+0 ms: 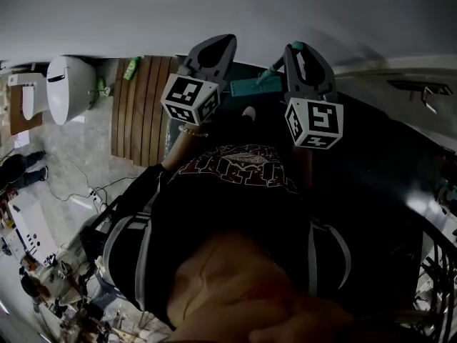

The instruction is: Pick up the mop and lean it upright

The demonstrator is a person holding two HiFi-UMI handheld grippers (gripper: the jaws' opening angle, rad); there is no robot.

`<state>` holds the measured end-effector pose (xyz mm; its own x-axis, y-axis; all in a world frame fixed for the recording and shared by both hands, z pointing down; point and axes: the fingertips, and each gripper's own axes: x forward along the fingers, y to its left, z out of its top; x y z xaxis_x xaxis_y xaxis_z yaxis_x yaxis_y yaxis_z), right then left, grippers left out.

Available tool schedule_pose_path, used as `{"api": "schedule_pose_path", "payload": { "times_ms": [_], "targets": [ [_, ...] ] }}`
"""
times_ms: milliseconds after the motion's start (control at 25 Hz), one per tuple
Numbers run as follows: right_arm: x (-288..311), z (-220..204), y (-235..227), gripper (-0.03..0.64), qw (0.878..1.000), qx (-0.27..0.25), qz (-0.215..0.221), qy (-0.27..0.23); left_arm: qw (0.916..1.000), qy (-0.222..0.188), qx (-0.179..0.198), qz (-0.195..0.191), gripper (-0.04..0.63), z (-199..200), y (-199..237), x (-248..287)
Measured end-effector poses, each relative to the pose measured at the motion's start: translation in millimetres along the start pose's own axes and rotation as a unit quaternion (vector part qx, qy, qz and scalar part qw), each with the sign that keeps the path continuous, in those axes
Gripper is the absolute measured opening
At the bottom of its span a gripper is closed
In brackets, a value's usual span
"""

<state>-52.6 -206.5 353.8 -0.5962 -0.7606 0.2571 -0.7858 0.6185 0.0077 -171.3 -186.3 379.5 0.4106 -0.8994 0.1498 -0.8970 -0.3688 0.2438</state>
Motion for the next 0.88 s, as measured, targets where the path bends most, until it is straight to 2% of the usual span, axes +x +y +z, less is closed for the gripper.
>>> {"api": "schedule_pose_path", "payload": {
  "times_ms": [440,880],
  "targets": [
    [29.6,11.7,50.7,0.104,0.998,0.028,-0.056,0.005,0.9991,0.011,0.018,-0.038,0.037,25.3,69.0,-27.4],
    [75.8,22.9,111.6,0.104,0.998,0.048,-0.039,-0.012,0.9986,0.011,0.014,-0.050,0.037,28.9,126.9,-49.2]
  ]
}}
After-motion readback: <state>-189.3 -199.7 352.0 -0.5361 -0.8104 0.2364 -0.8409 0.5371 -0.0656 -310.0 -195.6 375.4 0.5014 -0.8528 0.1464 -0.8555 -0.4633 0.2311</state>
